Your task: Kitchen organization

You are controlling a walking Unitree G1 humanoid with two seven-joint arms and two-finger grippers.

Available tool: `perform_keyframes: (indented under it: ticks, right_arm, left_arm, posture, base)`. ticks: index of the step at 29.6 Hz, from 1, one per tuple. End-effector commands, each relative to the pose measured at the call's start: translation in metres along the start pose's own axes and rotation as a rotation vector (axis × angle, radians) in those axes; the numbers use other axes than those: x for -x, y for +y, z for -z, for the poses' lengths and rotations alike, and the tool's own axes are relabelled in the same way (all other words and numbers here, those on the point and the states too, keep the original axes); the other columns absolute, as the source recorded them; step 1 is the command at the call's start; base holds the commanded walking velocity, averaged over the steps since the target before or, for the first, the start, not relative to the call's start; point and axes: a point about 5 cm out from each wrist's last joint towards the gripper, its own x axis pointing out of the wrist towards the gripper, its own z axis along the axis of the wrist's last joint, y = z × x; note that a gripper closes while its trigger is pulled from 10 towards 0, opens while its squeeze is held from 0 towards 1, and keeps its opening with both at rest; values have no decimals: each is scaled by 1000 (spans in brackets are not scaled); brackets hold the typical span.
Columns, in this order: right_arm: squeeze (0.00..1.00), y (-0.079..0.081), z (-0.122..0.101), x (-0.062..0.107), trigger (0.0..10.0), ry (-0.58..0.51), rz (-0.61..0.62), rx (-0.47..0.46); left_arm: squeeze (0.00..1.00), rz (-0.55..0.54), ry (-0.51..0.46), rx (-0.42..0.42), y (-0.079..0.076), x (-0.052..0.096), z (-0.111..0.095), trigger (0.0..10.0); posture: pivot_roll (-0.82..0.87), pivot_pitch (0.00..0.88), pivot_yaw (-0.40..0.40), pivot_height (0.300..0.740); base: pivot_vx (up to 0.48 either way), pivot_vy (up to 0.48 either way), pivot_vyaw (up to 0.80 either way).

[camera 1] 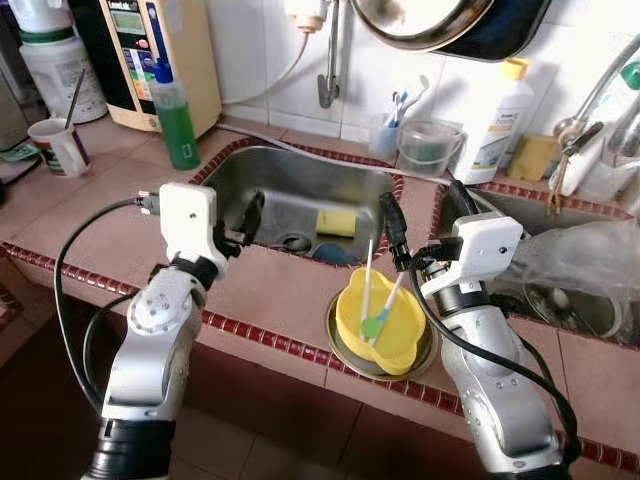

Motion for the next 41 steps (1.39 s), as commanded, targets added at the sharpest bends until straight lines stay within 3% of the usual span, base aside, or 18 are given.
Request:
perform_keyframes:
  ticks: [1,9,13,25,34,41]
  right_arm:
    - [0,-5,8,4,10000,47,43,4]
    - [0,-9,18,10,10000,121,120,-64]
    - [0,-11,24,11,10000,178,166,-94]
    - [0,-11,28,4,10000,257,207,-191]
    - [0,-8,20,1,10000,195,145,-163]
    - [0,-1,15,1,10000,166,96,-129]
  left_arm:
    - [0,43,-8,-30,-7,5,0,10000]
    - [0,142,14,-43,-15,16,6,10000]
    - [0,247,1,-39,-23,25,5,10000]
    - [0,515,-41,-42,-50,34,-6,10000]
    - [0,445,5,-12,-38,27,-2,10000]
    - [0,414,-14,1,-33,25,-6,10000]
  posture:
    - [-100,0,14,740]
    - [-97,15,14,740]
    - [-95,26,11,740]
    - [-100,30,4,740]
    - [-104,19,14,740]
    - [-107,18,18,740]
  base:
    - [0,0,0]
    - [0,0,0]
    - [0,0,0]
    - [0,0,0]
    - [0,0,0]
    - [0,0,0]
